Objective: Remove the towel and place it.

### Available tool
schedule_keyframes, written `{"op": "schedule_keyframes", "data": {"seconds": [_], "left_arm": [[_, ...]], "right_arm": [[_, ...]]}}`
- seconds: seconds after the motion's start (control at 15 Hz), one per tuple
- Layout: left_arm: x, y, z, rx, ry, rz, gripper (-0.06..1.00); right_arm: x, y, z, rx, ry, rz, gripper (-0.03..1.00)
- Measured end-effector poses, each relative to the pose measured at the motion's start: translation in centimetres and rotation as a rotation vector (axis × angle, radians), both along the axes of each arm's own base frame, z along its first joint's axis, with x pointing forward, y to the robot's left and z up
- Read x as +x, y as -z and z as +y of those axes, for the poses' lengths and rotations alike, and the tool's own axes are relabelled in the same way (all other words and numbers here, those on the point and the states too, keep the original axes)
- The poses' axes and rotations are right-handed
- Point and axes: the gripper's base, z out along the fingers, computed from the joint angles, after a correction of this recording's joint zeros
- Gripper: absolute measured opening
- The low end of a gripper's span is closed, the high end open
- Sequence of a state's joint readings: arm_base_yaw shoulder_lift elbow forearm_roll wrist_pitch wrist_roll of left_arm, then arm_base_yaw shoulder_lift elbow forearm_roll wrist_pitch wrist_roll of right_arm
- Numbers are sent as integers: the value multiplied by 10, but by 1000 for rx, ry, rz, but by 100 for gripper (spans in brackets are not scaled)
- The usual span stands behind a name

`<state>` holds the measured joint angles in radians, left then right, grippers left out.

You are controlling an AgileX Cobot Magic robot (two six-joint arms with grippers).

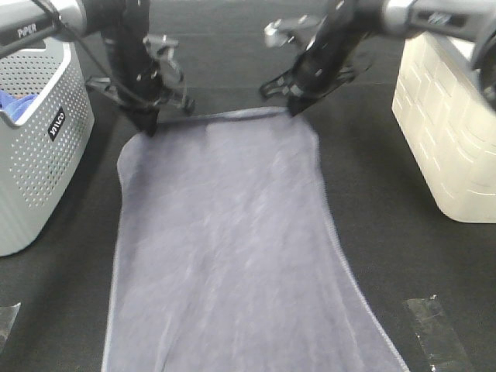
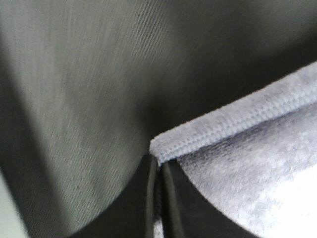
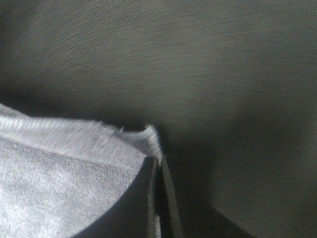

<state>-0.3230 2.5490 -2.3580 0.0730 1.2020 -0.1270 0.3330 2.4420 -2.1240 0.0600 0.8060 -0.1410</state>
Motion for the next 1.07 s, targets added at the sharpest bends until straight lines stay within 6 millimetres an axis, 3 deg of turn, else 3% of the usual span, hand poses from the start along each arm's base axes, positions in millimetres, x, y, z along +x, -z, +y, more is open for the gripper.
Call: {"op": "schedule_keyframes", "data": {"seconds": [0.2,0.73,0.93,1.07], "left_arm": [[12,-13,-7,-57,29,-154,1],[47,-36,-16,-112,112,-646,1],[59,-18,-22,-140,151,-786,1],[63,3,-23,-119,180,-804,1]], "right_arm": [[4,-23,-15,-15,30,-59,0],[28,-40,-26,-90,75,-377,0],[41,-41,-35,-100,88,-507,0],[48,-26,-36,-103,66,-546,0]]}}
